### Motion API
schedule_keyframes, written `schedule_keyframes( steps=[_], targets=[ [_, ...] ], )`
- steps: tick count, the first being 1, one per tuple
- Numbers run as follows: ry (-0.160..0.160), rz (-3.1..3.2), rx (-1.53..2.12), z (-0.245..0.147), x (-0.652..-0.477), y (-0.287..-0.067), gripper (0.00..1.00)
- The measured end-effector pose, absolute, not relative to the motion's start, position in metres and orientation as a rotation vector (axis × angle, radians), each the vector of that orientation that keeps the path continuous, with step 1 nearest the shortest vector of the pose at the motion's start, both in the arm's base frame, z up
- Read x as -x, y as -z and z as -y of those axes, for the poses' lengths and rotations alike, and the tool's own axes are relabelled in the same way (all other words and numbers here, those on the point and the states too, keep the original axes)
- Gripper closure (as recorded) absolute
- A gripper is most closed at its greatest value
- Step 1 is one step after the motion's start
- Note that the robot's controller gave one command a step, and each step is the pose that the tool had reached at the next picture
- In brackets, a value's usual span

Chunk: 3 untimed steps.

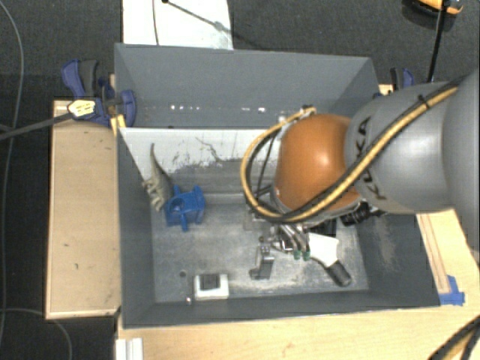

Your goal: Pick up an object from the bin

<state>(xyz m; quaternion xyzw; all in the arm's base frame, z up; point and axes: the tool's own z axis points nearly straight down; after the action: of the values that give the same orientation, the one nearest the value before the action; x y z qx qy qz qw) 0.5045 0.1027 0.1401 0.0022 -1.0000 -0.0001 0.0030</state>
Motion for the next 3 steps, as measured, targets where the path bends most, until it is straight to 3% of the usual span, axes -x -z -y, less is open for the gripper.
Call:
schedule_keyframes(
  steps=[2,3],
  targets=[
    [-0.001,3.138,-0.054,-0.108,-0.508,-0.153,0.00],
    [0.005,3.141,-0.028,-0.074,-0.512,-0.160,0.00]
  ],
)
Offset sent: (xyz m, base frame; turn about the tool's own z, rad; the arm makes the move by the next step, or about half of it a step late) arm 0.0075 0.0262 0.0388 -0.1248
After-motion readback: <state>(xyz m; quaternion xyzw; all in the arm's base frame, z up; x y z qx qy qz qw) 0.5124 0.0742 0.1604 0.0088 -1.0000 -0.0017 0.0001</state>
